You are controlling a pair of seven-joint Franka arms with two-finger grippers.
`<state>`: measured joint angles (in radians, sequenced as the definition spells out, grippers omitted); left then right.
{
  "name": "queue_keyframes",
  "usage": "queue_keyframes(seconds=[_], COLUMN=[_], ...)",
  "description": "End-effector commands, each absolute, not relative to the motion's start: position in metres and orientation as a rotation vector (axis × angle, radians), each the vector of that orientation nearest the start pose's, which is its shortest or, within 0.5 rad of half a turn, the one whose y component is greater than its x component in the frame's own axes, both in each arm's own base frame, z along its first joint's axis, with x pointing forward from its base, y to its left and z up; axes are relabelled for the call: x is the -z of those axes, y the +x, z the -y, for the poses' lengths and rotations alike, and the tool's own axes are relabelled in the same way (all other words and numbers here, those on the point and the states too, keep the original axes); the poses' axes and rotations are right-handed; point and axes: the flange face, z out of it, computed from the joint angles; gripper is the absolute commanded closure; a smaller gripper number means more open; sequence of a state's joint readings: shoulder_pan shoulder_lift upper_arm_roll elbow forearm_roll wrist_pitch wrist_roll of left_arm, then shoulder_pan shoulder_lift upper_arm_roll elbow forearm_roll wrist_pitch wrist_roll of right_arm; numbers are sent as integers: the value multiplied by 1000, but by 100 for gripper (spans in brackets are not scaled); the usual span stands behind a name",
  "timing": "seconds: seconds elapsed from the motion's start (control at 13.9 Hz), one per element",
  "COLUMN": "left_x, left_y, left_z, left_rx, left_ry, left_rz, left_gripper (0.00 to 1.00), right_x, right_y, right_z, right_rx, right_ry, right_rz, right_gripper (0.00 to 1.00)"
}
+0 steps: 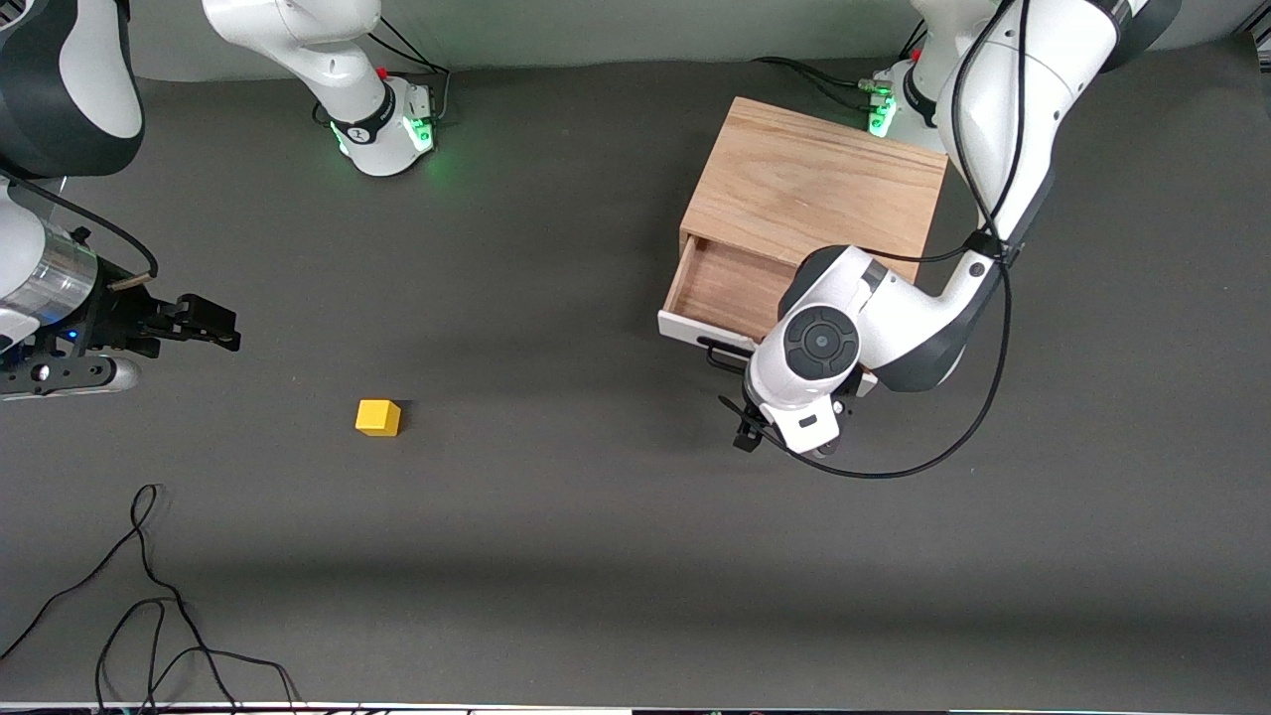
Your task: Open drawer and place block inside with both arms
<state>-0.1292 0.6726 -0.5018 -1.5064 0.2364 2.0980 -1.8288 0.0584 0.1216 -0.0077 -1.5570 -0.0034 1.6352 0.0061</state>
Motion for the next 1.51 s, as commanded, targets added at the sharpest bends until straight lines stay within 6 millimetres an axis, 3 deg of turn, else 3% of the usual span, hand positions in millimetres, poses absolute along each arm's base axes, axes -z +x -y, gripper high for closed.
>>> queue_keyframes(seconds=[0.0, 0.29, 0.5, 0.87, 1.08, 1.37, 1.44], left_x=[-312, -322, -355, -453, -499, -560, -571], left_y=[631, 635, 633, 642, 638, 623, 617], left_z=[363, 361, 350, 329, 279, 167, 147], left_rx=[-74, -61, -45, 8, -50, -258, -277], left_ry=[-2706, -2713, -2674, -2641, -2727, -2854, -2883], left_rz=[1804, 1809, 1795, 1813, 1607, 1304, 1209], left_gripper=[0, 0, 0, 0, 0, 0, 0], right_x=[-569, -569, -569, -568, -568, -566, -566], right_y=[595, 596, 596, 595, 595, 595, 595], right_z=[-34, -33, -33, -33, -33, -33, -33], right_rx=[-70, -67, -67, -75, -72, -77, -77], right_ry=[-3142, -3142, -3142, -3142, -3142, -3145, -3145], right_rz=[38, 38, 38, 38, 41, 46, 46], right_gripper=[0, 0, 0, 0, 0, 0, 0])
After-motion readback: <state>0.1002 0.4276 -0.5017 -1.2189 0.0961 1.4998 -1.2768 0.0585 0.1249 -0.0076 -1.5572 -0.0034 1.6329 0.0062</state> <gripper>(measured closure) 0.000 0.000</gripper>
